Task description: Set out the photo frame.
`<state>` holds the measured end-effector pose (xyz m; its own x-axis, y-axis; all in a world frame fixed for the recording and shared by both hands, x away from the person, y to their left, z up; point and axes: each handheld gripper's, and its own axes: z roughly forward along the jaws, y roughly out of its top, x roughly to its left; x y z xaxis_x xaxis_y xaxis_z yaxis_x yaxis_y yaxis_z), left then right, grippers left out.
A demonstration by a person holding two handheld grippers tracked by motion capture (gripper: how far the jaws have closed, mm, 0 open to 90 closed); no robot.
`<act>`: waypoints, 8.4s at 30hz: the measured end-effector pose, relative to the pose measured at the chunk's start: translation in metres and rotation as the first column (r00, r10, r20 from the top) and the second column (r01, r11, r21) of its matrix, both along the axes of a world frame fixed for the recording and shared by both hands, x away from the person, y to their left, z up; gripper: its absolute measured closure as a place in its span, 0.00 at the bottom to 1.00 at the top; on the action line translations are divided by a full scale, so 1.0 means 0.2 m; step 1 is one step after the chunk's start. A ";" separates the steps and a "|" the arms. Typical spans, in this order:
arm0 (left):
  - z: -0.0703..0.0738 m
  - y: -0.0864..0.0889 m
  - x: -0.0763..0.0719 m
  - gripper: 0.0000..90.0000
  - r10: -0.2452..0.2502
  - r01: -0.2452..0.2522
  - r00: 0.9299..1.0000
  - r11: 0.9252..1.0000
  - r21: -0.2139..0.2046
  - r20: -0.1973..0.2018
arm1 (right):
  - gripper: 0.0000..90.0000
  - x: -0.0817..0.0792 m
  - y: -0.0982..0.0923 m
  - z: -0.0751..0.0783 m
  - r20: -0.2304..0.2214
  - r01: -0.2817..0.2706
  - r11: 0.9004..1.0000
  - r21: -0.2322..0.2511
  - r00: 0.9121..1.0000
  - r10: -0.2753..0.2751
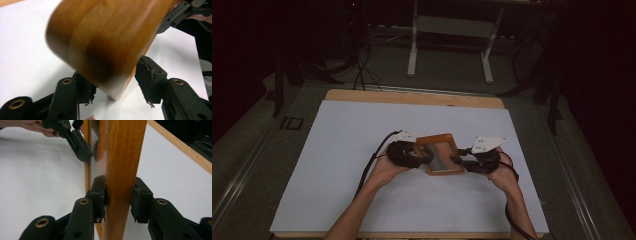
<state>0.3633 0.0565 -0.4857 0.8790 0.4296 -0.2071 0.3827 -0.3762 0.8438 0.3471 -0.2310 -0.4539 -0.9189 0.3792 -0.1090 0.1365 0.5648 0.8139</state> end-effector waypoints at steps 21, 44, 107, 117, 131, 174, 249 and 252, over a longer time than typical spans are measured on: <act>0.06 -0.01 -0.02 0.64 0.046 -0.044 0.999 0.998 -0.045 0.027 | 0.68 0.02 -0.04 -0.04 -0.087 0.107 0.991 0.075 0.991 -0.100; 0.10 0.18 -0.08 0.62 0.150 -0.150 0.989 0.985 -0.081 -0.013 | 0.67 0.03 0.16 -0.09 -0.210 0.132 0.978 0.160 0.973 -0.097; 0.06 0.34 -0.06 0.63 0.165 -0.174 0.984 0.974 -0.143 -0.074 | 0.68 0.02 0.28 -0.18 -0.299 0.170 0.956 0.240 0.950 -0.094; 0.03 0.34 -0.04 0.63 0.157 -0.167 0.984 0.976 -0.139 -0.081 | 0.68 0.03 0.28 -0.20 -0.304 0.175 0.957 0.232 0.948 -0.100; 0.01 0.34 -0.03 0.63 0.159 -0.170 0.983 0.976 -0.134 -0.093 | 0.68 0.04 0.28 -0.23 -0.312 0.182 0.957 0.225 0.944 -0.106; -0.03 0.35 -0.03 0.63 0.173 -0.190 0.976 0.972 -0.136 -0.128 | 0.67 0.05 0.28 -0.26 -0.325 0.187 0.953 0.238 0.940 -0.103; 0.03 0.64 -0.12 0.48 0.466 -0.460 0.884 0.879 0.126 -0.027 | 0.51 0.06 0.00 -0.18 -0.316 0.328 0.939 0.101 0.906 -0.282; -0.01 0.63 -0.11 0.48 0.478 -0.470 0.878 0.863 0.187 -0.002 | 0.52 0.06 0.00 -0.20 -0.314 0.338 0.939 0.069 0.900 -0.301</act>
<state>0.3409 0.1827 -0.4876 0.5514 0.8249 -0.1249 0.5893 -0.2791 0.7582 0.3600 -0.2304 -0.4948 -0.7291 0.6508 0.2118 0.5368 0.3518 0.7669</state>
